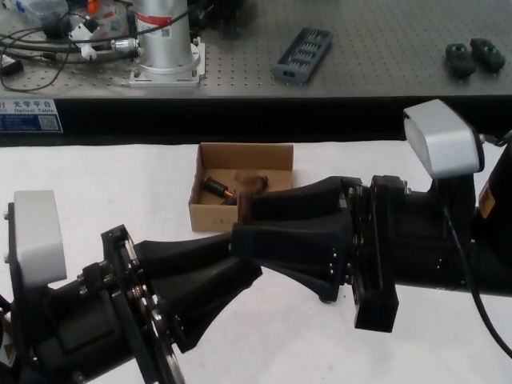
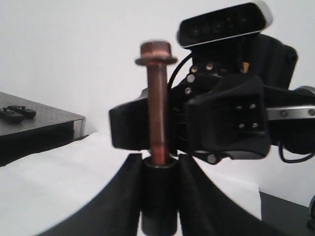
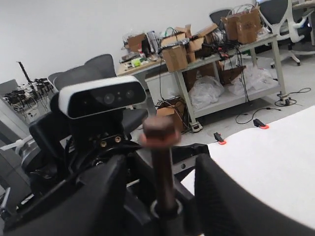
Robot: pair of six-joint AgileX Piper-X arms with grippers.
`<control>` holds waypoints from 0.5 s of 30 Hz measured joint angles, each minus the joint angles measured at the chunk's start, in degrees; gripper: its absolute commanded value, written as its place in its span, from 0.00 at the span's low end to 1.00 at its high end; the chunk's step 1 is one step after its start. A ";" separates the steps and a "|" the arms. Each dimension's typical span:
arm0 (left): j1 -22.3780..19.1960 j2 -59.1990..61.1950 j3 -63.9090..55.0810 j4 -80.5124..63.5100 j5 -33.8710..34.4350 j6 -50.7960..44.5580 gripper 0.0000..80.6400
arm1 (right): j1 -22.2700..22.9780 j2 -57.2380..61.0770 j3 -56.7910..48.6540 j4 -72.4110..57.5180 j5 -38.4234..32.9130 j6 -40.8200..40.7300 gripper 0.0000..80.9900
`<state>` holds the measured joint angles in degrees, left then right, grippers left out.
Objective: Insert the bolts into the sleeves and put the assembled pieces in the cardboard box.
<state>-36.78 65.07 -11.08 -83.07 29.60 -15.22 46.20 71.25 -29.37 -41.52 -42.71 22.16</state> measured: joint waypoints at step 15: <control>0.00 0.00 0.00 2.09 -7.68 1.60 0.01 | -5.02 0.00 0.00 -2.62 1.42 3.92 0.20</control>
<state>-36.78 65.07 -11.08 -80.97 21.92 -13.62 41.18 71.25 -29.37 -44.14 -41.28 26.08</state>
